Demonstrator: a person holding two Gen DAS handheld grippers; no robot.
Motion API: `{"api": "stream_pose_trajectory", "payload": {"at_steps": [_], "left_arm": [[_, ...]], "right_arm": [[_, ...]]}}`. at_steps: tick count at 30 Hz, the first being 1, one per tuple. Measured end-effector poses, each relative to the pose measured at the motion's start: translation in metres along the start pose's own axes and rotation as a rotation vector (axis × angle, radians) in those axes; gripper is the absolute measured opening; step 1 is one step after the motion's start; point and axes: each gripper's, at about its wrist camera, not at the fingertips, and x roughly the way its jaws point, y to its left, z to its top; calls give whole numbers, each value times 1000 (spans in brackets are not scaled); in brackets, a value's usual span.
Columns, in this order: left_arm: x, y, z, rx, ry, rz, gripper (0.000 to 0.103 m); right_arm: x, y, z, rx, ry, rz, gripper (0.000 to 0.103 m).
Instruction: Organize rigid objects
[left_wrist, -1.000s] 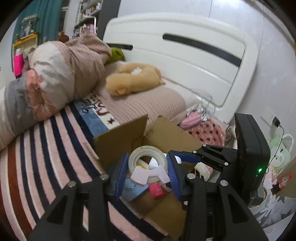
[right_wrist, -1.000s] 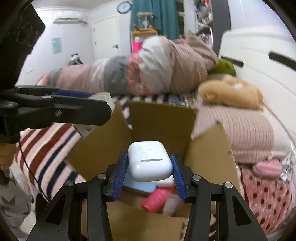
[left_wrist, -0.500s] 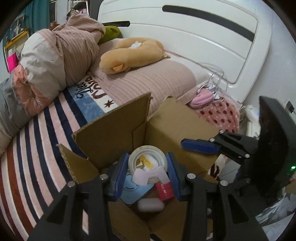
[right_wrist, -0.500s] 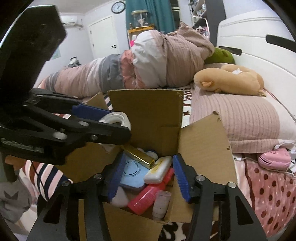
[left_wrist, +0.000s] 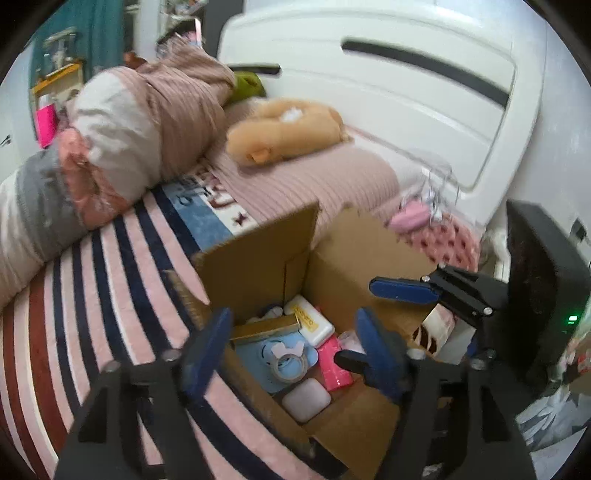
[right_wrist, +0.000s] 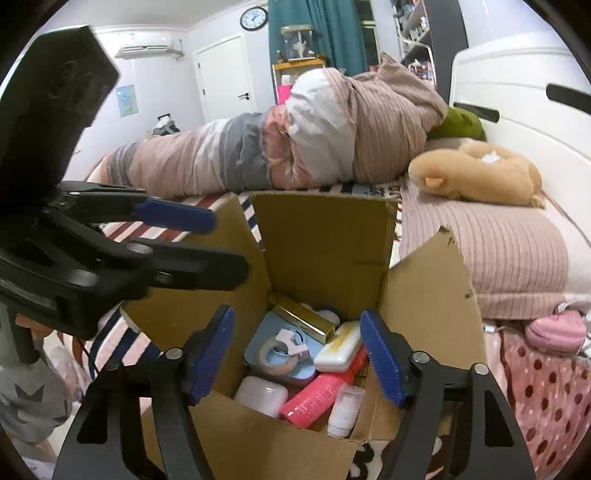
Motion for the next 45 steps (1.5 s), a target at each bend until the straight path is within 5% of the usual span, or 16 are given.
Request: {"api": "stream_pose_trajectory", "payload": {"at_steps": [5, 9, 16, 45], "left_arm": [[-54, 19, -13, -89, -144, 107, 91], [-89, 34, -29, -164, -235, 227, 101], [-114, 69, -64, -311, -283, 447, 102], [-111, 77, -80, -350, -287, 480, 102]], "right_arm": [[-19, 9, 14, -43, -51, 13, 80], [-38, 10, 26, -48, -135, 19, 102], [-53, 7, 40, -18, -247, 74, 103], [-39, 29, 33, -33, -202, 93, 103]]}}
